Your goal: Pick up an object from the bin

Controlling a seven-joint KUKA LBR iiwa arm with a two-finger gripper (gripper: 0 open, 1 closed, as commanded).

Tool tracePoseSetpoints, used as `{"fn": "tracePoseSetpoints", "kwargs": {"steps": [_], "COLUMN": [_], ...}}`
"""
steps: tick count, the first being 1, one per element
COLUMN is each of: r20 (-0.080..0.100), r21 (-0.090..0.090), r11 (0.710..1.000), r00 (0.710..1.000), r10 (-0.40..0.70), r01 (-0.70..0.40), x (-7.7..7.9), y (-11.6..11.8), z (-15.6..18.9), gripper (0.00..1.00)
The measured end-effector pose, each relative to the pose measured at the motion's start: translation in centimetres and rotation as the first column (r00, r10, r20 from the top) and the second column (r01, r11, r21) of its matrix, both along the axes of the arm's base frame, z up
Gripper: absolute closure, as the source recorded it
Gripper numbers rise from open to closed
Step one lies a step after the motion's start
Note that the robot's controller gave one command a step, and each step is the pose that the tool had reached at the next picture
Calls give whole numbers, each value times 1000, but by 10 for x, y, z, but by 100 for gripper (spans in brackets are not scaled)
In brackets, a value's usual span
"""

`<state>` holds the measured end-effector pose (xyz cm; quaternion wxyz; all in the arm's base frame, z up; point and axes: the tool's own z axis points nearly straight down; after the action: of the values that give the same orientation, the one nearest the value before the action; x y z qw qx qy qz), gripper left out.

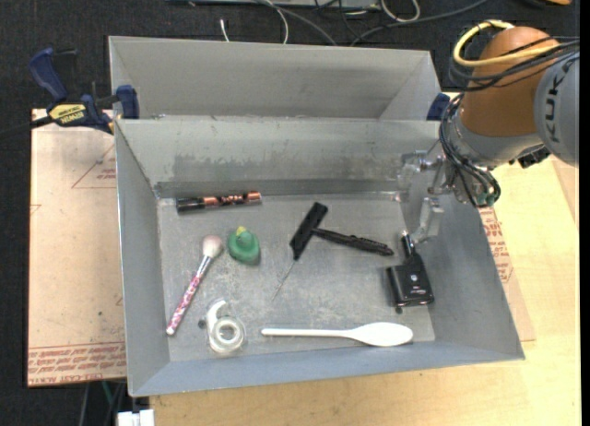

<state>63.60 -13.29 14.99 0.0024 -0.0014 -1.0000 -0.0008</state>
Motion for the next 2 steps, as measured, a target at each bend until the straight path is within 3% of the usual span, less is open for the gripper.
{"fn": "tracePoseSetpoints", "kwargs": {"steps": [1,2], "r20": [7,7], "r21": [-1,1], "r11": [1000,997], "r00": [1000,997], "r10": [3,-83], "r01": [-3,83], "x": [2,-25], "y": [1,85], "z": [5,-80], "gripper": [0,0]}}
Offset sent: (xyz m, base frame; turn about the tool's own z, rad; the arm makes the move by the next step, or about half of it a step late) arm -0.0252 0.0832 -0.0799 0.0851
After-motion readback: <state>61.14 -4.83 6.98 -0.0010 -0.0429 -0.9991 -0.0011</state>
